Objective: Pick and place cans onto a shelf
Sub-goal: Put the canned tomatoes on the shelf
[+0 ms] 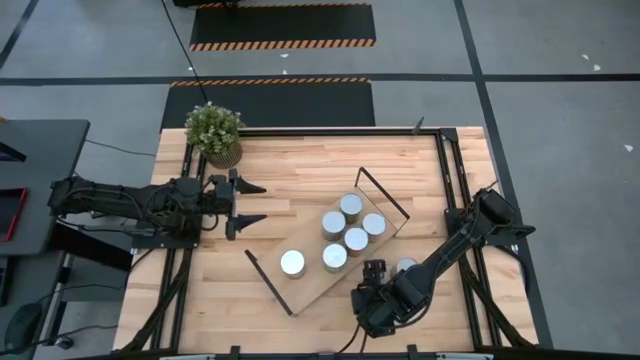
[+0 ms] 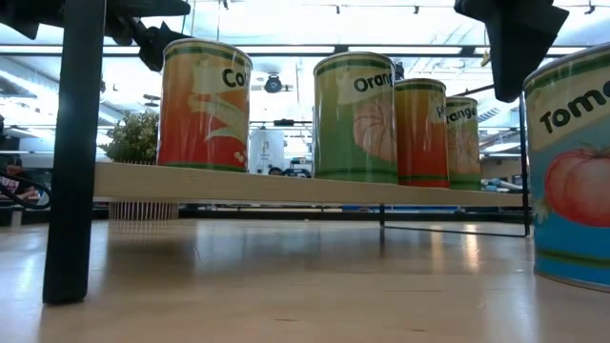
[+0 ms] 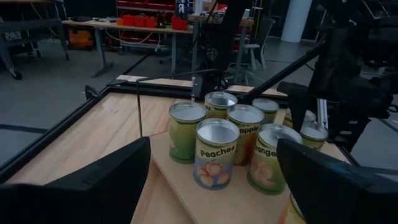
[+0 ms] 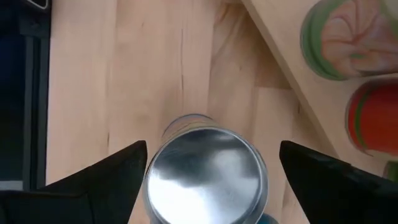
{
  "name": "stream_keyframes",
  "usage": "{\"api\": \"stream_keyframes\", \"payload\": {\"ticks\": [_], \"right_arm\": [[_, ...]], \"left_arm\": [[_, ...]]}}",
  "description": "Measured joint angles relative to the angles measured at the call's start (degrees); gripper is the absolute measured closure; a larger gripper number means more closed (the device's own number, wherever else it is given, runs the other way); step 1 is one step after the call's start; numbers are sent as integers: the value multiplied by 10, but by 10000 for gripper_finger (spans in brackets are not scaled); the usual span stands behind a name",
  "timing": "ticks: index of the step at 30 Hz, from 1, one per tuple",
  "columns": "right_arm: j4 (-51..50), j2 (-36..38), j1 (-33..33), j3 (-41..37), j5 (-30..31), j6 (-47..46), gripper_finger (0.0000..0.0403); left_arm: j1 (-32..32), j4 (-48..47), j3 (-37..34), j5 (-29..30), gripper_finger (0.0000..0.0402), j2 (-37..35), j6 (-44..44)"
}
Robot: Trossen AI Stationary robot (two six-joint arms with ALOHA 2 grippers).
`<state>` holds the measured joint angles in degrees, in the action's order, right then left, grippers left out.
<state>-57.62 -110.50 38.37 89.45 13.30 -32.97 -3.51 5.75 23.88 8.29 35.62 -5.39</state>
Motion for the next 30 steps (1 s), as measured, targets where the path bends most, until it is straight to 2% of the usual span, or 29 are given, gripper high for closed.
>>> {"api": "stream_keyframes", "payload": {"ticks": [10, 17, 23, 30], "right_arm": [[-9, 0, 0, -1, 1, -5, 28], [4, 0, -6, -49, -30, -20, 28], [17, -1, -16, -77, -29, -17, 29], [22, -1, -31, -75, -45, -16, 71]], "left_arm": [[0, -5, 0, 0, 46, 0, -4], [0, -6, 0, 0, 46, 0, -4], [0, -6, 0, 0, 46, 0, -5], [0, -5, 0, 0, 46, 0, -5]]}}
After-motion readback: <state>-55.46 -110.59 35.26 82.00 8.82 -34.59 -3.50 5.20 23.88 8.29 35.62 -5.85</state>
